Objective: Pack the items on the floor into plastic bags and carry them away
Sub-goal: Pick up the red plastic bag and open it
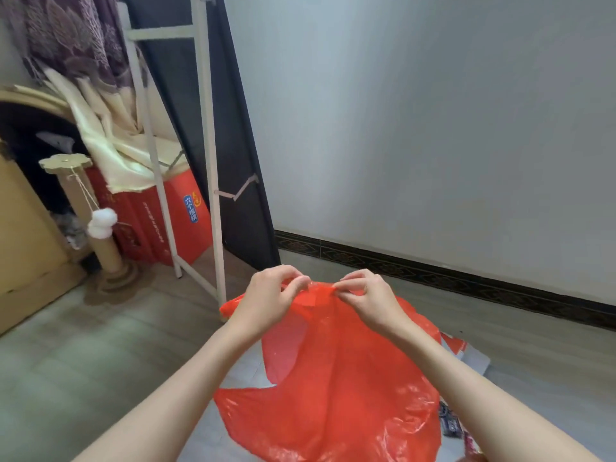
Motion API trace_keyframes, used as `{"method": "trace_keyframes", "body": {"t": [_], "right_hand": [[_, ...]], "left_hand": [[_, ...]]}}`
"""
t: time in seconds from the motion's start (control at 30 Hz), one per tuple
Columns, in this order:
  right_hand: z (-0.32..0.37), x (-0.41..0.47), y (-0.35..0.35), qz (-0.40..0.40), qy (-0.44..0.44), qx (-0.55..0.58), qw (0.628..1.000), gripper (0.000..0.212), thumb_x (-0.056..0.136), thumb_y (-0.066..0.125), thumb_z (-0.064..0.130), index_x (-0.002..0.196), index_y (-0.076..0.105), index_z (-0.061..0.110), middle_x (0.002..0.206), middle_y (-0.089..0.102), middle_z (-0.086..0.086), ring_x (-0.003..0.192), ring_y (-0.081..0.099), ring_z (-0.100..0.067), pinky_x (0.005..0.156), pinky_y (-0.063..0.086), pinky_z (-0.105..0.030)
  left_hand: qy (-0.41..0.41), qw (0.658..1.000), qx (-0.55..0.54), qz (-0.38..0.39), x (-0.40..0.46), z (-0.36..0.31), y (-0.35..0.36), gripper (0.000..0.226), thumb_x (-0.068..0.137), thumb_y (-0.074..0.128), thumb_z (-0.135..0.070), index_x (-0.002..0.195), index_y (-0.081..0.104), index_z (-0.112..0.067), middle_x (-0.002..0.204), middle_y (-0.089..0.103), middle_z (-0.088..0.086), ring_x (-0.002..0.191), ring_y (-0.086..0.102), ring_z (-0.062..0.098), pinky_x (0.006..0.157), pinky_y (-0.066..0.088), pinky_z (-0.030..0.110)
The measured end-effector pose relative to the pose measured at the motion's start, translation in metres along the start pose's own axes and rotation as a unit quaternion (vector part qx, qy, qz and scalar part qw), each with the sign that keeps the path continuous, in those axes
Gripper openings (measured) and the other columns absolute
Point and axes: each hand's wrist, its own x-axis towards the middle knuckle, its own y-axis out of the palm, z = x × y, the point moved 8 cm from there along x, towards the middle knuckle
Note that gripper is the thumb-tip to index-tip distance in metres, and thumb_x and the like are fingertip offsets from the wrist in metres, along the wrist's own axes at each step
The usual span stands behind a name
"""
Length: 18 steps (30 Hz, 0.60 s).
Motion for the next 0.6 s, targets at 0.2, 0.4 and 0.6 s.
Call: {"method": "trace_keyframes", "body": {"t": [0.2, 0.4, 0.6], "right_hand": [[0.009, 0.004, 0.017, 0.059, -0.005, 0.052, 0.997, 0.014, 0.085, 0.063, 0.011, 0.093, 0.073, 0.014, 0.091, 0.054, 0.003, 0.095, 0.054, -0.015, 0.085, 0.038, -0.023], [0.01, 0.009, 0.014, -0.037, -0.007, -0.038, 0.999, 0.009, 0.082, 0.064, 0.025, 0.089, 0.069, 0.026, 0.094, 0.051, 0.003, 0.096, 0.053, -0.017, 0.09, 0.042, -0.034], [0.022, -0.007, 0.043, 0.015, 0.013, -0.002, 1.0, 0.039, 0.073, 0.071, 0.044, 0.091, 0.047, 0.019, 0.094, 0.052, 0.002, 0.089, 0.05, -0.013, 0.076, 0.039, -0.025]], "left_hand": [[0.003, 0.999, 0.029, 0.039, -0.007, 0.013, 0.014, 0.021, 0.085, 0.063, -0.026, 0.1, 0.067, -0.013, 0.098, 0.066, -0.002, 0.088, 0.06, 0.011, 0.081, 0.043, 0.024], [-0.087, 0.996, 0.021, -0.027, -0.008, 0.034, 0.002, 0.023, 0.086, 0.06, -0.033, 0.077, 0.071, -0.014, 0.078, 0.071, 0.002, 0.08, 0.064, 0.02, 0.073, 0.045, 0.029], [-0.173, 0.976, -0.015, -0.135, -0.012, 0.043, -0.026, 0.039, 0.088, 0.055, -0.038, 0.07, 0.069, -0.005, 0.071, 0.069, 0.012, 0.08, 0.062, 0.029, 0.074, 0.046, 0.037]]}}
